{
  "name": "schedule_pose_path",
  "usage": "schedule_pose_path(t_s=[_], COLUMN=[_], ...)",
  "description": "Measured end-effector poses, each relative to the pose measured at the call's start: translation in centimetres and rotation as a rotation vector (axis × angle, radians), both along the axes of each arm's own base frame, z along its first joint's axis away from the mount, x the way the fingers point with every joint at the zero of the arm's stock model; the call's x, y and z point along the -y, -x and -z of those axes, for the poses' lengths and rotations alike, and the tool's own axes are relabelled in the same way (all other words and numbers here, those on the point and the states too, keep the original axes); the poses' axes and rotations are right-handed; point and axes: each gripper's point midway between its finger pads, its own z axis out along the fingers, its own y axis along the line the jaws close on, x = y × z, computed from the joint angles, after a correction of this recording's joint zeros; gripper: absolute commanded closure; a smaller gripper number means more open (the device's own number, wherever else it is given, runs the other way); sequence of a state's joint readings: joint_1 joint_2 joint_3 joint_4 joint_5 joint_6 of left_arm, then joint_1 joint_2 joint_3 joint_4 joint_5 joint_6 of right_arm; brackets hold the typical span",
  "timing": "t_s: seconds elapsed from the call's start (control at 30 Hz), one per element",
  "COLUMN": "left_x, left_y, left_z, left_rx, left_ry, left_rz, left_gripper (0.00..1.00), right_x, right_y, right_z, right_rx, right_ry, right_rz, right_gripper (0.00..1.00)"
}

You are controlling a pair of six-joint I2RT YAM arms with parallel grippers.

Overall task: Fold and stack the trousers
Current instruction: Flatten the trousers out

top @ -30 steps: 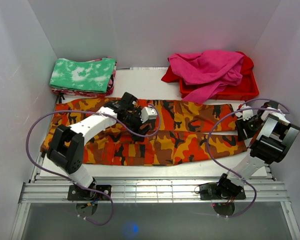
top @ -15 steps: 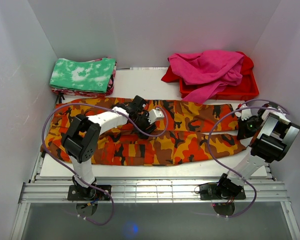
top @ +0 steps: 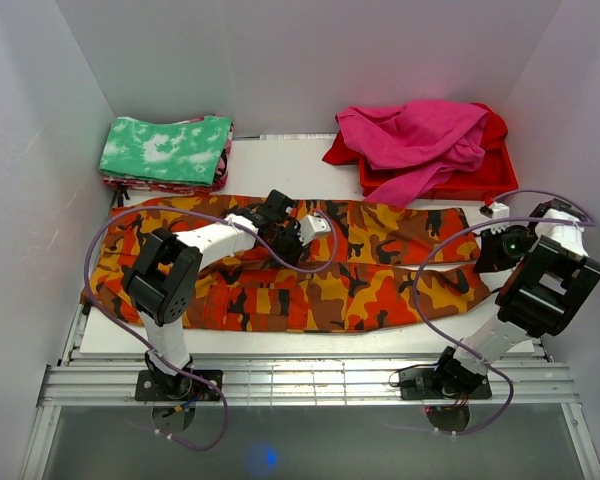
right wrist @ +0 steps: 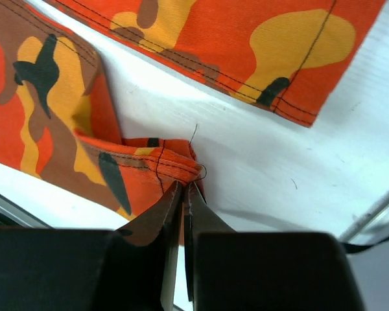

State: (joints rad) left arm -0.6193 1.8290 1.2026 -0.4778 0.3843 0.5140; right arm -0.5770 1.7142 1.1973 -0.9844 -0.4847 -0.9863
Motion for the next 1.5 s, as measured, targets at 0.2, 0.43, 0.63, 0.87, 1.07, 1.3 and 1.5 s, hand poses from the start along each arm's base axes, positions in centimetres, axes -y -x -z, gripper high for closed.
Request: schedule_pose_path(t_s=[0.2,0.43,0.63,0.87,1.07,1.3,1.5], left_x=[-0.1,-0.8,-2.0,-4.6,-5.9,-6.3,-6.2], left_y=[0.7,2.1,4.4,8.8,9.8,8.7,7.2], left_z=[0.2,-2.1,-6.0,-8.2,-9.1,-8.6,-4.5], left_rx=[-0.018,0.015,0.088,0.151,0.211,0.218,0.111], left_ry=[0.007,0.045,0.114,0.176,0.206,0.188,0.097], left_rz=[0.01,0.018,0.046,0.068,0.034,-0.033,-0.104], left_gripper=[1.0,1.0,1.0,1.0,1.0,1.0,1.0], right_x=[0.6,1.0,0.6,-3.1,-5.7,-5.6,-3.9], right_y=[0.4,1.3,3.8,9.4,9.7,7.1,5.7], right_z=[-2.9,-5.9,-8.9,-13.5,-18.4,-18.9,-9.9], right_rx=[0.062,0.124,0.235,0.495,0.688,0.716,0.447], right_ry=[0.004,0.004,0.102,0.402,0.476,0.354,0.173], right_rz=[-0.004,-0.029,-0.088,-0.23,-0.264,-0.251,-0.13], right_gripper=[0.92,0.92,0.92,0.92,0.92,0.92,0.92])
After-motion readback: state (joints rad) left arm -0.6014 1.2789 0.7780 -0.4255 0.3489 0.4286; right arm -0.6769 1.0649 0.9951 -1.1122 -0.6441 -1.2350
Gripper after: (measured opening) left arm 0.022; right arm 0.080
